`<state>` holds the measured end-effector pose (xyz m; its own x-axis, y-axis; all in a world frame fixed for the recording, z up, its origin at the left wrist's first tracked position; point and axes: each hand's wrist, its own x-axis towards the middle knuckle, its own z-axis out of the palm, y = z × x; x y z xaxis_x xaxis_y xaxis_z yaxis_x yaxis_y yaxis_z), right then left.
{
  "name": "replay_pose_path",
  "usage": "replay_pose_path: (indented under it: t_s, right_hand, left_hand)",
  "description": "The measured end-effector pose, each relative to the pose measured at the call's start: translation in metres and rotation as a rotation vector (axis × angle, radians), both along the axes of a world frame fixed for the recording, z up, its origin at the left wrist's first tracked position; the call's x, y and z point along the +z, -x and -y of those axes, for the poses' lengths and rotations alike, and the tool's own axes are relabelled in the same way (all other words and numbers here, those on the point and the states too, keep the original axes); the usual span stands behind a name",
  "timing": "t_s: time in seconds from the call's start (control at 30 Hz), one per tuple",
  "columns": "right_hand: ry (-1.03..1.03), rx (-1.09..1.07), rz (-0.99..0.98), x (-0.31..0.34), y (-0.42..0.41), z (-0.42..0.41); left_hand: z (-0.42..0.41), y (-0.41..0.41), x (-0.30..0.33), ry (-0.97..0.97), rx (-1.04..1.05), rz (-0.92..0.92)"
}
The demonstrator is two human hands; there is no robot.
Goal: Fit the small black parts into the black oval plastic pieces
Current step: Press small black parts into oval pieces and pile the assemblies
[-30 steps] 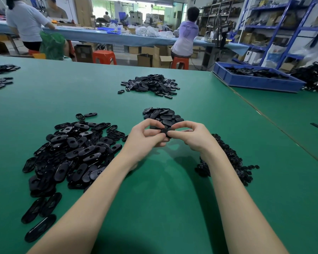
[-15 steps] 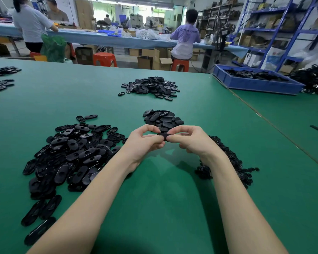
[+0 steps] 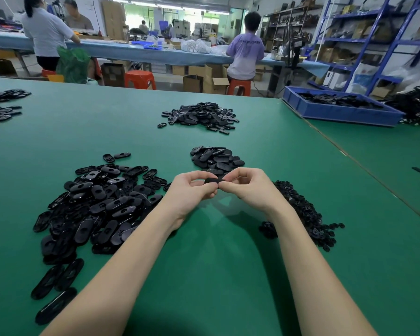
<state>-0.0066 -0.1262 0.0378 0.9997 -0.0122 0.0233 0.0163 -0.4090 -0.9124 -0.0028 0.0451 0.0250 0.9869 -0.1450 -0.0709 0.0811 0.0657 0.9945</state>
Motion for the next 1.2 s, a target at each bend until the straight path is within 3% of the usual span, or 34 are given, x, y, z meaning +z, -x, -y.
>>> replay_pose_path:
  t_s: [0.43, 0.57, 0.77, 0.93, 1.2]
  right_hand:
    - [0.002, -0.113, 0.103, -0.014, 0.0, -0.013]
    - [-0.219, -0.035, -0.005, -0.011, 0.001, -0.006]
    - [-0.306, -0.12, 0.002, -0.006, -0.002, 0.001]
    - [-0.313, -0.166, 0.006, -0.007, -0.003, 0.008]
    - [-0.33, -0.136, -0.002, -0.008, -0.004, 0.006]
  left_hand:
    - [0.002, -0.001, -0.004, -0.103, 0.075, 0.07]
    - [-0.013, -0.005, 0.004, -0.343, -0.008, 0.247]
    - [-0.006, -0.029, 0.003, -0.582, 0.117, 0.494]
    - [0.018, -0.093, 0.006, -0.616, 0.287, 0.424]
    - [0.034, -0.146, -0.001, -0.723, 0.329, 0.232]
